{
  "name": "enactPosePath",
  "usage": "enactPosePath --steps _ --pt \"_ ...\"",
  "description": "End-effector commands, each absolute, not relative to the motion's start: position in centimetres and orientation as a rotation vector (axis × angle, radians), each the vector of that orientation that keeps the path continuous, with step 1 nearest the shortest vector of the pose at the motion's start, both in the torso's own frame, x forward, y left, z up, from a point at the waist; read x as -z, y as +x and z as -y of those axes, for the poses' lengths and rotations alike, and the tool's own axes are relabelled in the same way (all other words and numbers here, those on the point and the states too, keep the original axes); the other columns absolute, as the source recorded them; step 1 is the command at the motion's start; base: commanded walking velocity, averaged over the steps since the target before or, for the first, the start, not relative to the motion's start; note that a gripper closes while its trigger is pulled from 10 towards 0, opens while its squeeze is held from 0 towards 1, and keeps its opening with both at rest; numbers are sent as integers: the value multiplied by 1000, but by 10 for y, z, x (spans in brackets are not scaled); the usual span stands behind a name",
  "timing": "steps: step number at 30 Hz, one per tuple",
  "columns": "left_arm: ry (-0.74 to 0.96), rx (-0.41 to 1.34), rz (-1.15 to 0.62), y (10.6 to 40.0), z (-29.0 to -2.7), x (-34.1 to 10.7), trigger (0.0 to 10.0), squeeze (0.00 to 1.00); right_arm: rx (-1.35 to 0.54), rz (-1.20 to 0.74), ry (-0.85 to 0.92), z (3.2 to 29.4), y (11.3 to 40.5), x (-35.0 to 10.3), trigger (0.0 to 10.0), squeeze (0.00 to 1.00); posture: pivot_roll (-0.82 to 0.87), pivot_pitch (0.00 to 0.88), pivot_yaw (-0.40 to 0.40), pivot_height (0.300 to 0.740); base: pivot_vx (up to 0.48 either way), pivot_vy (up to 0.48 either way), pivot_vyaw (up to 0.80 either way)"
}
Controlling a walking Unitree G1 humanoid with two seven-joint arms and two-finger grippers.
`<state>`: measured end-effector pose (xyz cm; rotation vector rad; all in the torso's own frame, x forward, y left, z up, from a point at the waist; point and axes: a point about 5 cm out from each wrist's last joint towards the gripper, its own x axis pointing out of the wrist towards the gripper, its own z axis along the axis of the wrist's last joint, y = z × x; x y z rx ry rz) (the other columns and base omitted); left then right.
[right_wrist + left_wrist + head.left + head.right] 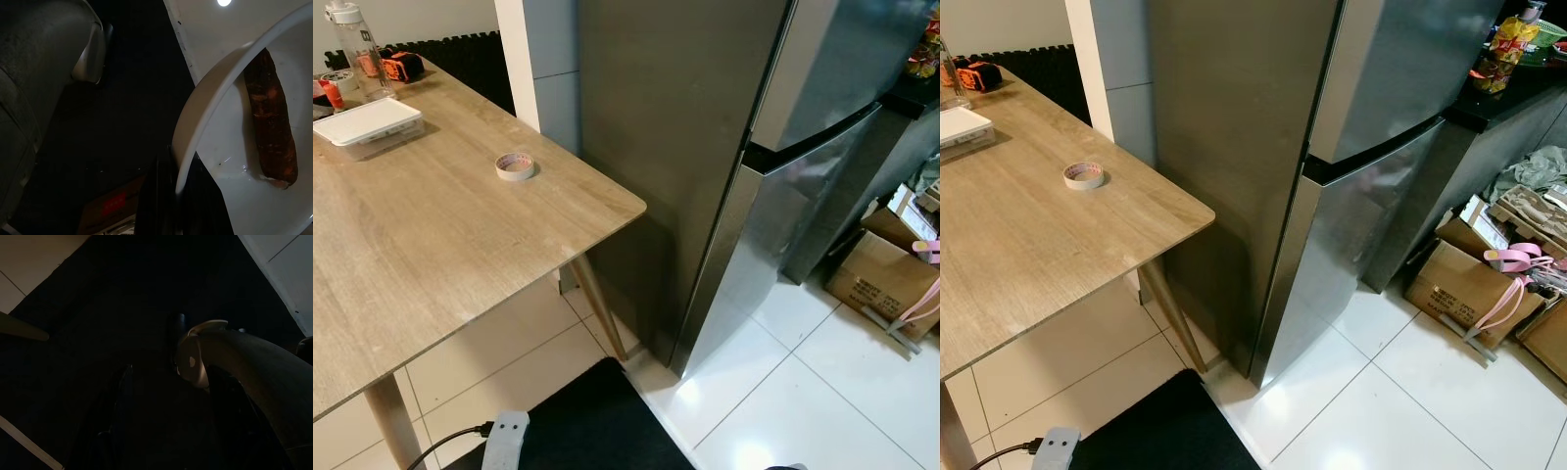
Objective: Restocking fridge
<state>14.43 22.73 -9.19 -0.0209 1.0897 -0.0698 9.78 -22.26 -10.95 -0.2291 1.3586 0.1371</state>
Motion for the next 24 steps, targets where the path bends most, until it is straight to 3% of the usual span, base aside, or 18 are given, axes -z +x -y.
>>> enactPosePath --steps 1,14,16,19,20,21,22,24 --pt "-25 70 -1105 143 -226 93 10000 0 -124 -1360 -247 228 98 108 10000 0 38 15 -100 740 0 0 0" --pt "-28 63 -1100 142 -227 93 10000 0 -142 -1368 -246 227 96 109 10000 0 41 19 -92 740 0 0 0" --pt "-25 68 -1104 141 -227 93 10000 0 -145 -1367 -236 226 95 109 0 0 43 2 -87 740 0 0 0" --pt "-14 75 -1112 140 -227 93 10000 0 -150 -1365 -246 225 96 109 0 0 37 0 -81 740 0 0 0" --pt "-11 76 -1114 140 -228 93 10000 0 -152 -1364 -252 224 96 110 1137 0 39 0 -74 740 0 0 0" --pt "-11 76 -1114 140 -228 93 10000 0 -152 -1364 -252 224 96 110 1137 0 39 0 -74 740 0 0 0" --pt "-6 78 -1112 141 -229 93 10000 0 -155 -1361 -261 224 96 110 10000 0 47 0 -63 740 0 0 0" --pt "-3 81 -1107 141 -229 93 10000 0 -158 -1358 -266 223 97 110 10000 0 52 0 -60 740 0 0 0"
